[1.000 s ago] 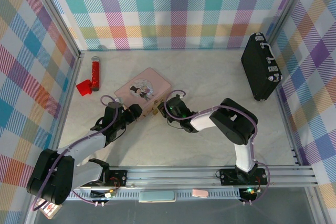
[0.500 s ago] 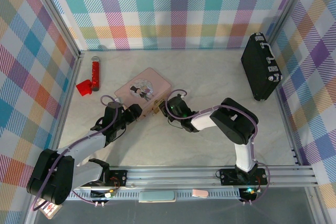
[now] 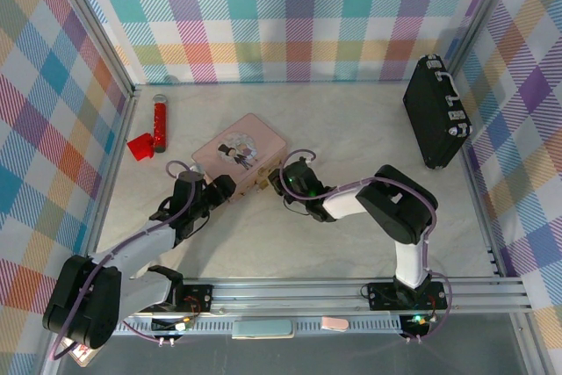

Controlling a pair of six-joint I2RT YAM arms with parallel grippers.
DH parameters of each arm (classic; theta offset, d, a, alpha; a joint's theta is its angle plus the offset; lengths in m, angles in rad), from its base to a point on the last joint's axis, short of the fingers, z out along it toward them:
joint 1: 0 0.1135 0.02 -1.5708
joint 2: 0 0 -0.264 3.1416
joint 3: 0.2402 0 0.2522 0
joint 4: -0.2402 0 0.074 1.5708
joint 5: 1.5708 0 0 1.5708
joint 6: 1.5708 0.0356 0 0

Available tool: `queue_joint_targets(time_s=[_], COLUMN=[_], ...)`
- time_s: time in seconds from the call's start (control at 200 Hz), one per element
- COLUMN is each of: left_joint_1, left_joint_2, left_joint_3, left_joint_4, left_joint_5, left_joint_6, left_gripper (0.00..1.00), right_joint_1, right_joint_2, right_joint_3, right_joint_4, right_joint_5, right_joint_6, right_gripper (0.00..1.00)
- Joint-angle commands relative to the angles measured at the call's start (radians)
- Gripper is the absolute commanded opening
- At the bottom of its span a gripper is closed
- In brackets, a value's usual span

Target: Unlock a padlock with a key

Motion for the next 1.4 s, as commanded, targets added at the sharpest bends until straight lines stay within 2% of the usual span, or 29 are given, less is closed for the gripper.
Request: queue_joint_targets(time_s=[0.0, 0.77, 0.97, 1.095, 1.395], left_joint_1=[-0.008, -0.009, -0.007, 0.007, 0.057], left_joint_2=[-0.02, 0.001, -0.026, -0.051, -0.145], left_joint_3=[-0.014, 0.013, 0.039, 0.049, 0.064], left_joint_4=[-0.038, -0.008, -0.069, -0.099, -0.206], left_joint_5=[-0.023, 0.062, 0.037, 0.045, 0.034], left_joint_6=[0.0, -0.018, -0.002, 0.005, 0.076], left_gripper=[0.73, 0.74, 0.75, 0.76, 0.79], right_joint_1=[-0.013, -0.047, -0.053, -0.067, -0.134], right_joint_2=[-0.024, 0.023, -0.005, -0.065, -0.274], right_joint_3=[-0.019, 0.039, 0.031, 0.003, -0.061], right_joint_4=[-0.036, 0.009, -0.008, -0.049, -0.329], right_joint_5=[0.025, -0.054, -0.048, -0.048, -0.094], right_joint_6=[-0.027, 0.005, -0.025, -0.088, -0.369], right_gripper=[0.0, 0.0, 0.0, 0.0, 0.0])
